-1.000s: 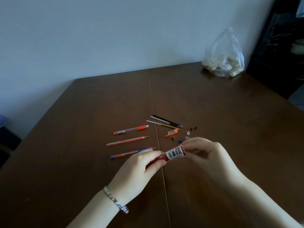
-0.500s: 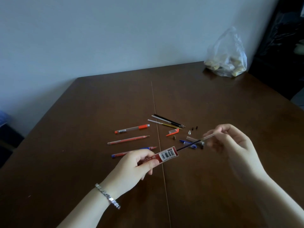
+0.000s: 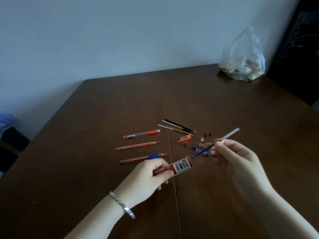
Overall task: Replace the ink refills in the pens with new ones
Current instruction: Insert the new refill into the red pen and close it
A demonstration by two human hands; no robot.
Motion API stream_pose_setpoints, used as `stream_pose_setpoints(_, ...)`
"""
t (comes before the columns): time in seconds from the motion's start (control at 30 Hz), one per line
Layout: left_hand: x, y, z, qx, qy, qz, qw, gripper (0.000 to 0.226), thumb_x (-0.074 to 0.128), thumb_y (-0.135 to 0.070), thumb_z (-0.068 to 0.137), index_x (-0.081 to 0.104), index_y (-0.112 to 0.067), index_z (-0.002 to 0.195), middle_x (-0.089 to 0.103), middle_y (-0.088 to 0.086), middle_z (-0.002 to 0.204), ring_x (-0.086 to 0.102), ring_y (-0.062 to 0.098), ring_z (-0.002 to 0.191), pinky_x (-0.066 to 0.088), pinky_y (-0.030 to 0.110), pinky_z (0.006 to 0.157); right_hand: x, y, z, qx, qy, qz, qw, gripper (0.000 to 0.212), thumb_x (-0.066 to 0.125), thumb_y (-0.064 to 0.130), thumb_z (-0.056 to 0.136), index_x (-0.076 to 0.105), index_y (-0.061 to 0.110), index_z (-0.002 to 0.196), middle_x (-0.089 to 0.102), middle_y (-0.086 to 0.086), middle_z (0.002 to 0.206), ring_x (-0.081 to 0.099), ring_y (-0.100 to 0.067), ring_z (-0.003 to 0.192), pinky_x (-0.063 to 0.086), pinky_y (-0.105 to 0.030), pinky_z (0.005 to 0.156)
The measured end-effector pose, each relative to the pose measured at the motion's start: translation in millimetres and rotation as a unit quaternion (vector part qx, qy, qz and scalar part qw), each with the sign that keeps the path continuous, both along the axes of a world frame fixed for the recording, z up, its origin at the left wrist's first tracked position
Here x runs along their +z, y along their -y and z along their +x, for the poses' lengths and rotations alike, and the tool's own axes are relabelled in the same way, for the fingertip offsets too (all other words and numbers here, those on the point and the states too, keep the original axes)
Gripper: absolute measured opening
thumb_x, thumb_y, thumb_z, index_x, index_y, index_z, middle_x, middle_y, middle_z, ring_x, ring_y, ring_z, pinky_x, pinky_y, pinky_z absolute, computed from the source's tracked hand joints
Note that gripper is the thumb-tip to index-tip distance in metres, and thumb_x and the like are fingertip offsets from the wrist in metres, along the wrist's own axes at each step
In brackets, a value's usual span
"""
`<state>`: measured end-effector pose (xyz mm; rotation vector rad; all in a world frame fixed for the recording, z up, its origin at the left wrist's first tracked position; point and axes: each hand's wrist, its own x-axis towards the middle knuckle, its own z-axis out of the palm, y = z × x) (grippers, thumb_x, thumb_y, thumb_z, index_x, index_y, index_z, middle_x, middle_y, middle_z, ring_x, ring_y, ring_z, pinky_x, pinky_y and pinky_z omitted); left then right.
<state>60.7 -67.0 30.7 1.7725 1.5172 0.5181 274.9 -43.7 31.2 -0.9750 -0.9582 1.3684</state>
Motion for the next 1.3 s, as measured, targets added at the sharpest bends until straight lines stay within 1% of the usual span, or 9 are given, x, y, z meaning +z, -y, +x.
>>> stream_pose_setpoints(0.23, -15.2, -10.5, -9.9, -0.029, -0.184, 0.077, 0.98, 0.023, 0.056, -0.039, 0.083, 0.055, -0.031, 0.104, 0.048, -0.012, 0.097, 0.046, 0.003, 0.091, 0.039, 0.016, 0.074, 21.8, -11.1, 27.0, -0.076, 0.187, 0.08, 0.976, 0.011, 0.06, 0.013, 0.083, 0.067, 0.022, 0.079, 0.073, 0.002, 0.071, 0.067, -0.008, 0.065, 0.056, -0.019, 0.065)
stream_pose_setpoints(0.37, -7.1, -35.8, -18.3, 0.013, -0.196, 0.253, 0.947, 0.03, 0.061, -0.034, 0.08, 0.058, -0.022, 0.108, 0.056, -0.005, 0.103, 0.049, 0.012, 0.099, 0.044, 0.029, 0.085, 22.9, -18.2, 27.3, -0.039, 0.301, 0.079, 0.95, 0.016, 0.064, 0.012, 0.081, 0.067, 0.027, 0.076, 0.072, 0.003, 0.07, 0.066, -0.008, 0.061, 0.051, -0.01, 0.057)
stream_pose_setpoints(0.43, -2.1, -59.9, -21.9, 0.041, -0.233, 0.318, 0.918, 0.021, 0.059, -0.023, 0.084, 0.062, -0.015, 0.103, 0.061, 0.002, 0.101, 0.053, 0.02, 0.095, 0.047, 0.036, 0.082, 22.6, -18.4, 24.4, -0.03, 0.346, 0.077, 0.935, 0.017, 0.065, 0.016, 0.08, 0.067, 0.032, 0.073, 0.07, 0.01, 0.071, 0.064, -0.011, 0.058, 0.049, -0.017, 0.056)
stream_pose_setpoints(0.57, -8.1, -108.0, -33.0, 0.074, -0.347, 0.241, 0.903, 0.027, 0.048, -0.024, 0.09, 0.056, -0.018, 0.115, 0.056, 0.003, 0.12, 0.044, 0.025, 0.111, 0.041, 0.038, 0.09, 23.7, -15.4, 18.6, -0.007, 0.388, 0.102, 0.916, 0.018, 0.067, 0.02, 0.077, 0.066, 0.037, 0.071, 0.067, 0.024, 0.067, 0.059, 0.001, 0.056, 0.042, -0.009, 0.05)
stream_pose_setpoints(0.67, -17.1, -123.2, -35.9, 0.076, -0.369, 0.178, 0.909, 0.022, 0.05, -0.028, 0.089, 0.06, -0.017, 0.105, 0.057, 0.006, 0.118, 0.043, 0.026, 0.109, 0.041, 0.037, 0.088, 22.4, -13.1, 18.5, 0.0, 0.39, 0.111, 0.914, 0.017, 0.068, 0.019, 0.076, 0.066, 0.036, 0.073, 0.067, 0.023, 0.067, 0.057, 0.005, 0.052, 0.037, -0.005, 0.045)
stream_pose_setpoints(0.8, -15.7, -114.3, -35.1, 0.051, -0.386, 0.222, 0.894, 0.022, 0.045, -0.026, 0.092, 0.055, -0.012, 0.105, 0.057, 0.007, 0.114, 0.049, 0.023, 0.104, 0.043, 0.033, 0.086, 18.4, -10.9, 22.8, -0.004, 0.422, 0.126, 0.898, 0.028, 0.069, 0.017, 0.076, 0.063, 0.044, 0.07, 0.067, 0.014, 0.065, 0.059, 0.007, 0.066, 0.04, -0.003, 0.053)
stream_pose_setpoints(1.0, 23.1, -44.9, -1.0, 0.028, -0.151, 0.316, 0.936, 0.019, 0.049, -0.022, 0.088, 0.054, -0.016, 0.106, 0.063, -0.003, 0.089, 0.059, 0.006, 0.075, 0.042, 0.007, 0.057, 23.3, -10.1, 19.1, -0.045, 0.44, 0.195, 0.875, 0.031, 0.068, 0.01, 0.076, 0.063, 0.04, 0.076, 0.062, 0.013, 0.077, 0.057, 0.005, 0.078, 0.039, -0.001, 0.063)
stream_pose_setpoints(1.13, 36.8, -16.4, 13.5, 0.019, -0.069, 0.278, 0.958, 0.021, 0.05, -0.026, 0.086, 0.053, -0.026, 0.108, 0.053, -0.02, 0.092, 0.052, -0.011, 0.08, 0.035, -0.008, 0.072, 29.0, -4.1, 8.4, -0.041, 0.452, 0.241, 0.858, 0.022, 0.067, 0.006, 0.077, 0.071, 0.027, 0.084, 0.06, 0.016, 0.085, 0.055, 0.006, 0.087, 0.038, 0.001, 0.068)
stream_pose_setpoints(1.3, 41.0, -5.5, 15.0, 0.019, -0.056, 0.265, 0.963, 0.023, 0.052, -0.025, 0.085, 0.055, -0.026, 0.108, 0.053, -0.021, 0.097, 0.049, -0.014, 0.084, 0.033, -0.009, 0.074, 32.4, 0.6, 5.6, -0.037, 0.47, 0.265, 0.841, 0.019, 0.066, 0.008, 0.078, 0.072, 0.024, 0.087, 0.057, 0.019, 0.087, 0.052, 0.004, 0.092, 0.039, -0.001, 0.071)
